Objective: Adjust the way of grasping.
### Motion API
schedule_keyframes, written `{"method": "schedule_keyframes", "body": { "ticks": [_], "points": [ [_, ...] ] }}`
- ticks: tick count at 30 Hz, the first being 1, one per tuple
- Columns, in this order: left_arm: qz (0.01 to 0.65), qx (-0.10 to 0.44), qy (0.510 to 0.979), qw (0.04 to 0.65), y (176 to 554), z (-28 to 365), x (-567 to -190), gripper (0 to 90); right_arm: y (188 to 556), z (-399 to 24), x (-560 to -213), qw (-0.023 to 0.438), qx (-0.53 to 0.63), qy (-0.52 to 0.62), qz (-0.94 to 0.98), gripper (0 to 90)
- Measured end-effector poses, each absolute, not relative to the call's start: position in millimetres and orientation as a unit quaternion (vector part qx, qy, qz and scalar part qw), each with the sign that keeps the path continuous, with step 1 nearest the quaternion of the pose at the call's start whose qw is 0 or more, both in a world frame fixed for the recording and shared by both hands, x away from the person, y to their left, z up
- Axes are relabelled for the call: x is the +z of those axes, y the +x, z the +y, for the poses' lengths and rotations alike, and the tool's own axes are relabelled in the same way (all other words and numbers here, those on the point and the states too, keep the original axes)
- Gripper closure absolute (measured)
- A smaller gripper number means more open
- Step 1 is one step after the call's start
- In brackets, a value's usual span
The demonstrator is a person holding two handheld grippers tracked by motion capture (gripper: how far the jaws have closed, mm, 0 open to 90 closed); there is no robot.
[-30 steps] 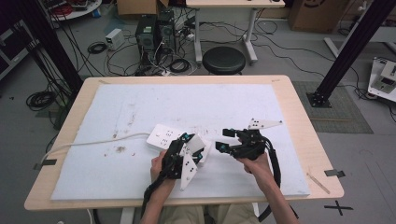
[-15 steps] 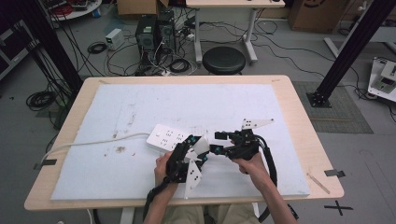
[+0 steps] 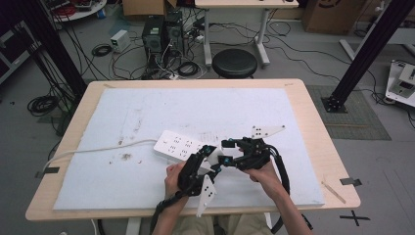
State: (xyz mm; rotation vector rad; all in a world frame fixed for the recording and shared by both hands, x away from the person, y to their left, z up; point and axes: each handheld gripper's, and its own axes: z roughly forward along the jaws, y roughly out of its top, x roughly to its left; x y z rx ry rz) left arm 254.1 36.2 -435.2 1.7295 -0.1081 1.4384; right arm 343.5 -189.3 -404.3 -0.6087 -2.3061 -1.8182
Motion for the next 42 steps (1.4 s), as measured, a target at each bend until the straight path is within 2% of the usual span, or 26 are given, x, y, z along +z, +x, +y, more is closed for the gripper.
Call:
{"method": "schedule_keyframes", "body": {
  "ticks": [8, 13, 14, 31, 42],
  "points": [
    [-0.051, 0.573, 0.69, 0.44, 251.8, 33.4, -435.3, 42.4, 342.9, -186.1, -405.0, 0.084, -0.605, -0.176, -0.772, 35.0],
    [-0.052, 0.57, 0.69, 0.442, 251.4, 32.8, -435.2, 42.4, 343.0, -185.8, -405.4, 0.089, -0.606, -0.176, -0.771, 36.6],
    [-0.053, 0.571, 0.69, 0.441, 251.3, 32.7, -435.1, 42.4, 343.7, -186.7, -405.6, 0.098, -0.612, -0.175, -0.765, 40.8],
    [-0.057, 0.569, 0.694, 0.438, 251.8, 32.6, -434.8, 42.4, 344.8, -186.4, -406.6, 0.114, -0.607, -0.162, -0.769, 59.7],
    [-0.058, 0.567, 0.696, 0.436, 252.3, 31.8, -435.8, 42.5, 345.0, -186.4, -406.8, 0.106, -0.601, -0.156, -0.777, 63.1]
  ]
}}
